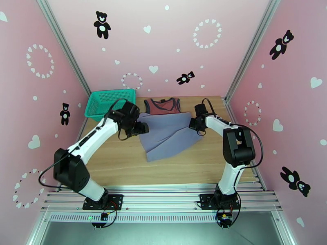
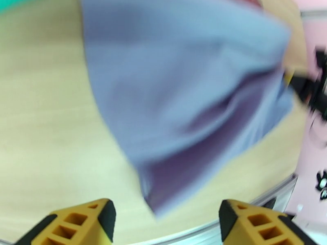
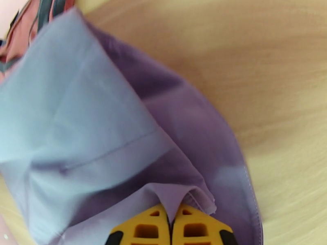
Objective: Fold and stack the mixed laundry pile
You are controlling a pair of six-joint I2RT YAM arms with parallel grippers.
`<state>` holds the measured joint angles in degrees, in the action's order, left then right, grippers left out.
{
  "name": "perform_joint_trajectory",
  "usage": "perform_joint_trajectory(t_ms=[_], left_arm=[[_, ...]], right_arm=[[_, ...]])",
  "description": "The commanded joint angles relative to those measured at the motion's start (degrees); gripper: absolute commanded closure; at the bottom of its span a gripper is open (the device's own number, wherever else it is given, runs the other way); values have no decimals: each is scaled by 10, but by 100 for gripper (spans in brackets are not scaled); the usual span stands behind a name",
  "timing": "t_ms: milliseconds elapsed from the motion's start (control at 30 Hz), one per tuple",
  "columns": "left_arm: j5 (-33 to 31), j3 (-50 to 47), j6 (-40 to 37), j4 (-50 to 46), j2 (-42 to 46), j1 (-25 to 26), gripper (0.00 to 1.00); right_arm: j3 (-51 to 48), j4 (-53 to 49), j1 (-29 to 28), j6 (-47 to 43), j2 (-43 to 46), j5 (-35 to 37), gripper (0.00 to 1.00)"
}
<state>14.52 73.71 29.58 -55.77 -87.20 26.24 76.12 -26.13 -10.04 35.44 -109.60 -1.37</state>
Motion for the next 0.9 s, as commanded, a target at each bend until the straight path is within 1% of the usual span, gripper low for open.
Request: perform_joint_trajectory(t_ms=[0, 100, 200, 267, 367, 467, 633, 800, 867], left_arm=[[-1, -60, 28, 35, 22, 23, 26], [2, -93, 43, 62, 14, 47, 25], [16, -111, 65, 102, -17, 74, 25], [25, -107, 78, 121, -49, 103, 25], [18, -94, 83, 127, -93, 151, 27], [1, -82, 93, 127, -134, 182, 30], [-41, -81, 122, 126, -172, 188, 39], [-45, -79, 127, 143, -188, 188, 43], [-58, -75, 126, 141, -192, 189, 43]], right_arm=[[23, 6, 2, 29, -27, 26, 100], [27, 6, 3, 41, -35, 35, 100], [25, 6, 2, 49, -39, 36, 100], [25, 4, 3, 51, -40, 37, 100], [22, 4, 2, 50, -40, 35, 100], [20, 4, 2, 47, -40, 33, 100], [14, 4, 2, 42, -36, 30, 100], [12, 4, 2, 39, -36, 28, 100], [12, 5, 2, 38, -37, 24, 100]])
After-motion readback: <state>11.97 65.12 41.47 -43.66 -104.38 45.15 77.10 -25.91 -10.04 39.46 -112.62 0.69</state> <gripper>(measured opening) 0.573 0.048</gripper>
